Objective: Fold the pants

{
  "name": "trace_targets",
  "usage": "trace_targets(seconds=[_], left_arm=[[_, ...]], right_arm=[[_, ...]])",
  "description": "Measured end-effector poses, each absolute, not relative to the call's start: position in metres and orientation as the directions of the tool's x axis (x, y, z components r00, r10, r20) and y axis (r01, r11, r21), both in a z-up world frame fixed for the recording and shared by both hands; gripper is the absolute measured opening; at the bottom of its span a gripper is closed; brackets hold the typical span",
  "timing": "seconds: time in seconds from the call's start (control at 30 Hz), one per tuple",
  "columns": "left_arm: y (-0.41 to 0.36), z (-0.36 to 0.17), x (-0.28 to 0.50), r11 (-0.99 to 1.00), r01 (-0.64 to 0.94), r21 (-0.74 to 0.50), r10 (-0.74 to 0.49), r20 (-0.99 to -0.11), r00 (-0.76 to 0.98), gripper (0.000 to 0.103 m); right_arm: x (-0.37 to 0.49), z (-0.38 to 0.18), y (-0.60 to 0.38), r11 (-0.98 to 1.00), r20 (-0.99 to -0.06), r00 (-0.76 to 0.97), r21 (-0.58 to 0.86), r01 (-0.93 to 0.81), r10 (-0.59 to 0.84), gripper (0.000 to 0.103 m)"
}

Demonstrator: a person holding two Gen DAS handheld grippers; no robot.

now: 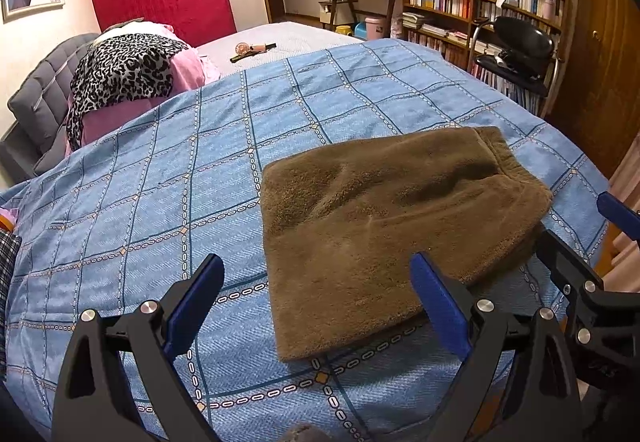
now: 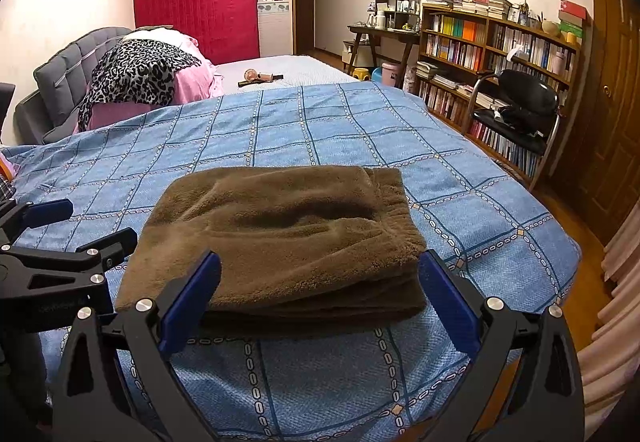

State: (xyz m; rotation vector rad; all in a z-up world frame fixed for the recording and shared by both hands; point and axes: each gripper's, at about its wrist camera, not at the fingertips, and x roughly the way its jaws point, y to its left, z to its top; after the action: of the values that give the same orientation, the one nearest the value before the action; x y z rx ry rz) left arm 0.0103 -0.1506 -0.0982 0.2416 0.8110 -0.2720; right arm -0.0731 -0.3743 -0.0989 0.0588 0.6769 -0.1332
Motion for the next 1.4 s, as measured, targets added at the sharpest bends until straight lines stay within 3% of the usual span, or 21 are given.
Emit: trace_targets(seconds=[1.4], left_arm=[[-0.1585, -0.1034, 0.0038, 0.923, 0.363, 0.125, -0.159, -0.737, 0.657, 0.093]], right_arm=[[-0.0706, -0.1059, -0.3739, 0.991, -0.63, 0.771, 0.017, 0.132, -0.092, 0.1]])
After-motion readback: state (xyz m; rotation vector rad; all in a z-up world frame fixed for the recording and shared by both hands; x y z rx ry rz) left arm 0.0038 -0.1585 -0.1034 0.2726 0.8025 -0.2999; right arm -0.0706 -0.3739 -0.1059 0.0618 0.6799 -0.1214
